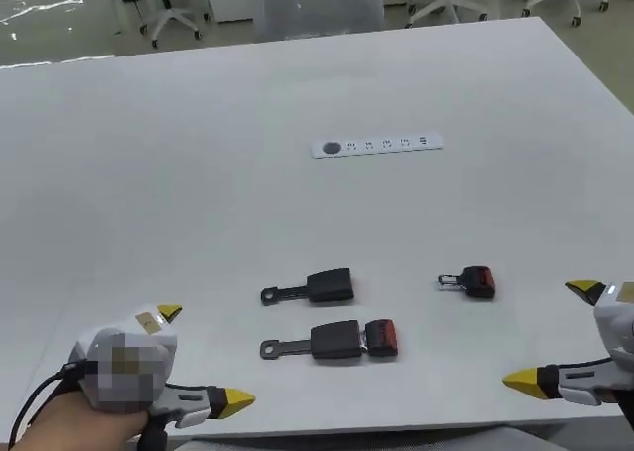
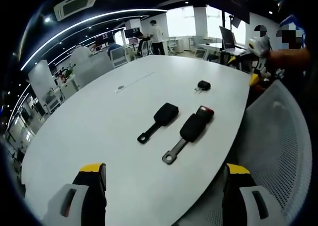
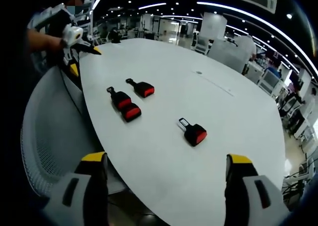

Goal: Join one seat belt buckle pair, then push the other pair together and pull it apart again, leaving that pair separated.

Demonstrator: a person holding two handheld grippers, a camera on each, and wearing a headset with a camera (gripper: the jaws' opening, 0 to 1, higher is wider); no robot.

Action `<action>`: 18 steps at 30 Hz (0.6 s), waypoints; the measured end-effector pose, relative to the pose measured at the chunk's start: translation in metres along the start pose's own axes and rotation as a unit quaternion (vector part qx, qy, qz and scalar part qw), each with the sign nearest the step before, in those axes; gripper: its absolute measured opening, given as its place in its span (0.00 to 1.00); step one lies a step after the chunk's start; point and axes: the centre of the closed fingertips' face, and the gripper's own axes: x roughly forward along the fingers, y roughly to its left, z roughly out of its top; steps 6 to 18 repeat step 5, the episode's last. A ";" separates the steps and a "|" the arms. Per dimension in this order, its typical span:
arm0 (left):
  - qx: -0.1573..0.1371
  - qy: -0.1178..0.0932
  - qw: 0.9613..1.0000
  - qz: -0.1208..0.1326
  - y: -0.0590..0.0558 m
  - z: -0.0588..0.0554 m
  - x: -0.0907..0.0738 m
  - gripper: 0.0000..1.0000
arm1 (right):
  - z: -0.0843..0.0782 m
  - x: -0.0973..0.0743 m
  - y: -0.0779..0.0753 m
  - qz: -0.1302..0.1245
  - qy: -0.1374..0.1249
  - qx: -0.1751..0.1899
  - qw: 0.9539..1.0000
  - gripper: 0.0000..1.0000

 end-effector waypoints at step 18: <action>-0.005 -0.006 1.000 0.007 0.002 0.002 -0.004 0.99 | 0.005 0.000 0.002 0.005 -0.009 0.009 1.000 1.00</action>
